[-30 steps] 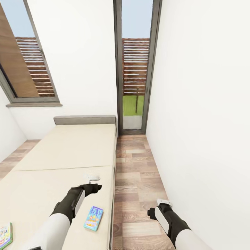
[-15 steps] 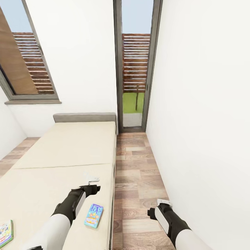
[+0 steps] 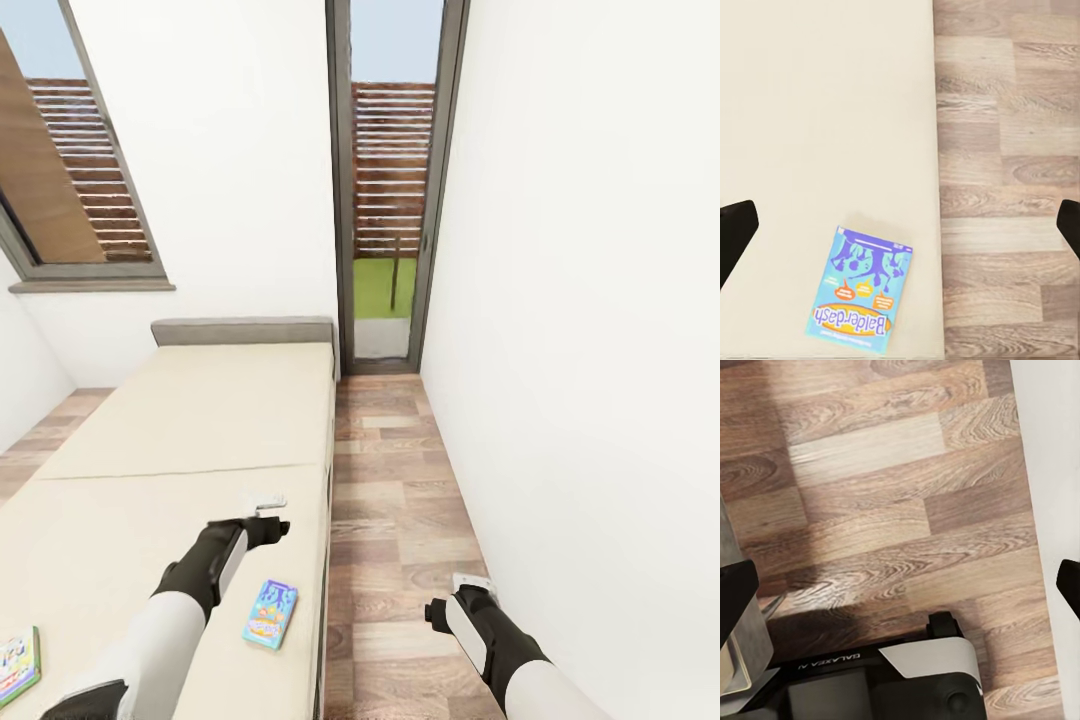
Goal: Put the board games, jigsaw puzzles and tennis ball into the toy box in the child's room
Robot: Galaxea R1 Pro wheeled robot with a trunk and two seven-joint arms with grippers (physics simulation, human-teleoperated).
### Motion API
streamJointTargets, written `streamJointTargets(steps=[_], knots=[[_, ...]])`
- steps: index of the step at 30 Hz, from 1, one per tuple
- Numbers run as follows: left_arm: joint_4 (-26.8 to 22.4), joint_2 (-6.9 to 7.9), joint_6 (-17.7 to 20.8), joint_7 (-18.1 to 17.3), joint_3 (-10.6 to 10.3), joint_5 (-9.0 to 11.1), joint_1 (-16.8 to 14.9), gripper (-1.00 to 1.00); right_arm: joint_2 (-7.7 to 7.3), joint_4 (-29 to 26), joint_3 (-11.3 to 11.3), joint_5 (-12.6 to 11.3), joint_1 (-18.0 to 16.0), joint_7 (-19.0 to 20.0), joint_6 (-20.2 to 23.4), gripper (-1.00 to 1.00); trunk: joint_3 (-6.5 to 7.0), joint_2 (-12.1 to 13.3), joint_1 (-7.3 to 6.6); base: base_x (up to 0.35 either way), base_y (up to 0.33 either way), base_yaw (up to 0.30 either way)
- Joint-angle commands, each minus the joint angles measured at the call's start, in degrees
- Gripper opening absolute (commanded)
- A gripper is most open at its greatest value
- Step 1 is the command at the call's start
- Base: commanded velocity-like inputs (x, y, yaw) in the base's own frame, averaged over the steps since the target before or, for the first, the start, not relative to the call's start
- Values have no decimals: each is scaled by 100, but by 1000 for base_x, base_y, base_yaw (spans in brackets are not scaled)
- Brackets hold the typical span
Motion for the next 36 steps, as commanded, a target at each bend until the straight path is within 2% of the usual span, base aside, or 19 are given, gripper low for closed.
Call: streamJointTargets(steps=[1,8,12,36], knots=[[-12,-9,107,-50,50,-58,-22,100,-5,-8,39,-59,-4,-51,24,100,-22,-13,3,0,0,0],[-11,-15,275,-42,57,-56,-139,100,0,-10,40,-59,-4,-51,28,100,-88,-13,3,0,0,0],[-11,50,290,-41,64,-56,-191,100,-1,-7,40,-59,-4,-51,31,100,-125,-13,3,0,0,0],[-39,79,298,-67,71,-56,-202,100,-5,-3,40,-69,-4,-51,33,100,-351,-13,3,0,0,0]])
